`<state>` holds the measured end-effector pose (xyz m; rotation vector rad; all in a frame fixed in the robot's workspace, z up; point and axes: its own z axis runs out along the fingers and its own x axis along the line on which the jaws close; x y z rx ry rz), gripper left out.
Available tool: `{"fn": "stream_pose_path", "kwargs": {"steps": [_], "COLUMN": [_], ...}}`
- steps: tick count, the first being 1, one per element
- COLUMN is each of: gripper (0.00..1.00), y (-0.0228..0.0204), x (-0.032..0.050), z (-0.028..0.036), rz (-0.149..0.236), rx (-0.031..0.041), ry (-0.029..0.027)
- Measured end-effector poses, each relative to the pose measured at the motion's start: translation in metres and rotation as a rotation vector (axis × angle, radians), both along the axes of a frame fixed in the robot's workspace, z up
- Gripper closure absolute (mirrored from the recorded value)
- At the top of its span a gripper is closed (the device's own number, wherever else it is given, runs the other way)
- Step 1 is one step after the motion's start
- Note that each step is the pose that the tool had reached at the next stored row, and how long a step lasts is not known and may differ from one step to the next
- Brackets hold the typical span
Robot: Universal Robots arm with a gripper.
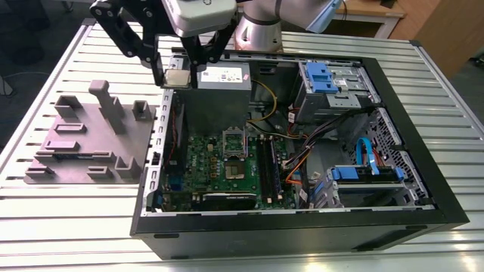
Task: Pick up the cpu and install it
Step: 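Pick up the cpu and move it towards the insertion slot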
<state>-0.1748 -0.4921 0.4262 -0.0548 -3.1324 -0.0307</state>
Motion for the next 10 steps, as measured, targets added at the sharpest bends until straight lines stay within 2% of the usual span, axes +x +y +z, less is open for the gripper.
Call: {"fn": "stream_pose_path", "kwargs": {"steps": [10], "gripper": [0.53], "y": [0.0], "x": [0.003], "z": [0.0], "rz": [0.0], "rx": [0.0], "ry": [-0.0001]}}
